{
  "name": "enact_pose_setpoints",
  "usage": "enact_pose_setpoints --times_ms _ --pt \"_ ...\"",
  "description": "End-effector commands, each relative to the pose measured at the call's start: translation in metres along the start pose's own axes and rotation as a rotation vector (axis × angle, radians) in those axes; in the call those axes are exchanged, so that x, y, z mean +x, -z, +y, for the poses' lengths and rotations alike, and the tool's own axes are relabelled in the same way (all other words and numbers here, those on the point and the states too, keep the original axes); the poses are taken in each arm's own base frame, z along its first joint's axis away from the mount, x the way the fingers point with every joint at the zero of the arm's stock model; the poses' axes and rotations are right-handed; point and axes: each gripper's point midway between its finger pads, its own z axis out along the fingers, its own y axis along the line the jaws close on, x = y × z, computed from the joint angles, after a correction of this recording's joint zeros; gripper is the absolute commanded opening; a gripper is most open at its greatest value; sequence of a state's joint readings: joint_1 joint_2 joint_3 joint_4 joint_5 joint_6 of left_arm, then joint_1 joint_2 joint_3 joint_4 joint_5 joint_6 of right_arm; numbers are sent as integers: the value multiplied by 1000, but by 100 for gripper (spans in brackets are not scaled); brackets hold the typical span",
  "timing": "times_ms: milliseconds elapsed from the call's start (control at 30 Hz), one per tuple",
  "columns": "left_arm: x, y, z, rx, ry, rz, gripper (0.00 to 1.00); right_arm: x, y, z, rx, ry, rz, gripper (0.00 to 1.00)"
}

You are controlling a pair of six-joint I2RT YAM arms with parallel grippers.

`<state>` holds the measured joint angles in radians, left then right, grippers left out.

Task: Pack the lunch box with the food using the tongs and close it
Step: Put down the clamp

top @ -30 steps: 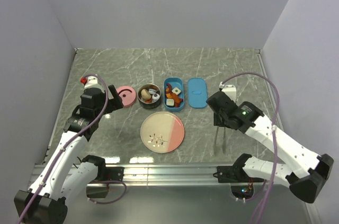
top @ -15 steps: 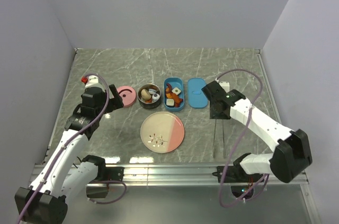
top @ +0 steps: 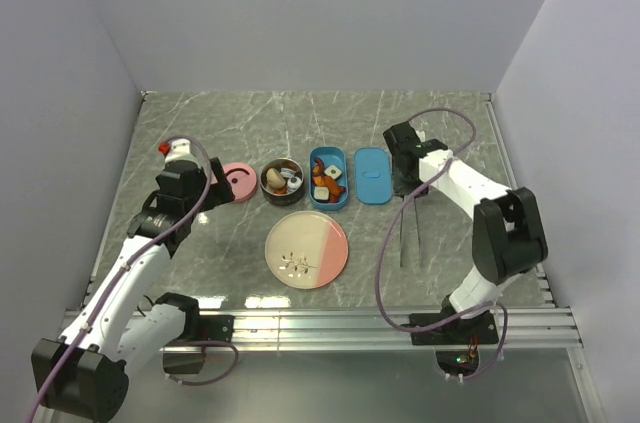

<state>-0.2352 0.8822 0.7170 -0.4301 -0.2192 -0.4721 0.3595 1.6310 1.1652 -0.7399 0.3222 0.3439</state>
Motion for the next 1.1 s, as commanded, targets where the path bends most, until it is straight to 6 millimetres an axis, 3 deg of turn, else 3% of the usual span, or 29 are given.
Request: enact_pose_setpoints --times_ms 0,167,767,933,1067 --pt "-26 2 -8 13 -7 -70 100 -18 -11 4 -23 22 -17 48" --pt "-27 -2 -10 17 -9 -67 99 -20 -24 7 -34 28 17 49" --pt "-27 -4 -10 15 -8 -65 100 -20 -33 9 -27 37 34 65" --pt "-28 -3 -9 15 -9 -68 99 -24 -31 8 -22 35 26 66" --pt "-29 -2 -10 18 -6 -72 100 -40 -15 2 -14 17 -36 66"
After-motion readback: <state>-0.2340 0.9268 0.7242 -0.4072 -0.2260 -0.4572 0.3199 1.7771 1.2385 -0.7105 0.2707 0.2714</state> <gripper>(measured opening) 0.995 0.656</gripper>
